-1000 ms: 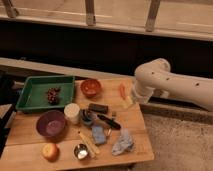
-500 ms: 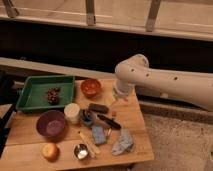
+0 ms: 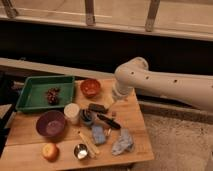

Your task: Place eraser in metal cup

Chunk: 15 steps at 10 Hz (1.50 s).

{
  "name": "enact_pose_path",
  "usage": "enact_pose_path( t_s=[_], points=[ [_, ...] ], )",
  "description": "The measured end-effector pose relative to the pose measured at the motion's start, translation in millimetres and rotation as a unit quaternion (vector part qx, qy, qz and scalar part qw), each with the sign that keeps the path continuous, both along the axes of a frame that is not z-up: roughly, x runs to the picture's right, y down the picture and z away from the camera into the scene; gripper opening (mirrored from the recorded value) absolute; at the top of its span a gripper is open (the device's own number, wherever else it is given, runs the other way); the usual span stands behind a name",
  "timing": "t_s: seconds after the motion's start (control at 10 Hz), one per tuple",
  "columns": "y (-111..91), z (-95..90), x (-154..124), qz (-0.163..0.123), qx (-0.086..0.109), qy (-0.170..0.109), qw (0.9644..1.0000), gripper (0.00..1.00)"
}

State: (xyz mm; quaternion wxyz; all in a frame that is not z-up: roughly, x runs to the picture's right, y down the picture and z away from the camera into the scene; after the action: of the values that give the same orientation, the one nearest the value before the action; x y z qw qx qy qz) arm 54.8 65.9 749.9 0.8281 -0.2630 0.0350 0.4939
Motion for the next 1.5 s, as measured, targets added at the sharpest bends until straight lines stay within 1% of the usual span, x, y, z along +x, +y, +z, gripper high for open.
enact_pose_path(
  t_s=[0.2,0.3,0.5,0.7,0.8,1.0,1.1,1.2,1.4,1.5],
  points=[
    [3,16.7,-27,-0.006,0.007,-0.023,0.9997,0.74],
    [4,28.6,-48,-0.019,0.014,-0.038,0.999,0.74],
    [1,36.5,-61,-0.038,0.026,-0.044,0.998,0.74],
    [-8,44.2,-58,-0.06,0.041,-0.041,0.9965,0.74],
    [-11,48.0,-57,-0.075,0.043,-0.047,0.9951,0.74],
    [-12,55.3,-49,-0.121,0.037,-0.059,0.9902,0.74],
    [-13,56.1,-49,-0.128,0.036,-0.061,0.9892,0.74],
    [-13,56.1,-49,-0.129,0.036,-0.062,0.989,0.74],
    [-12,57.2,-47,-0.127,0.034,-0.061,0.9894,0.74],
    [-12,62.6,-50,-0.122,0.038,-0.069,0.9894,0.74]
  ],
)
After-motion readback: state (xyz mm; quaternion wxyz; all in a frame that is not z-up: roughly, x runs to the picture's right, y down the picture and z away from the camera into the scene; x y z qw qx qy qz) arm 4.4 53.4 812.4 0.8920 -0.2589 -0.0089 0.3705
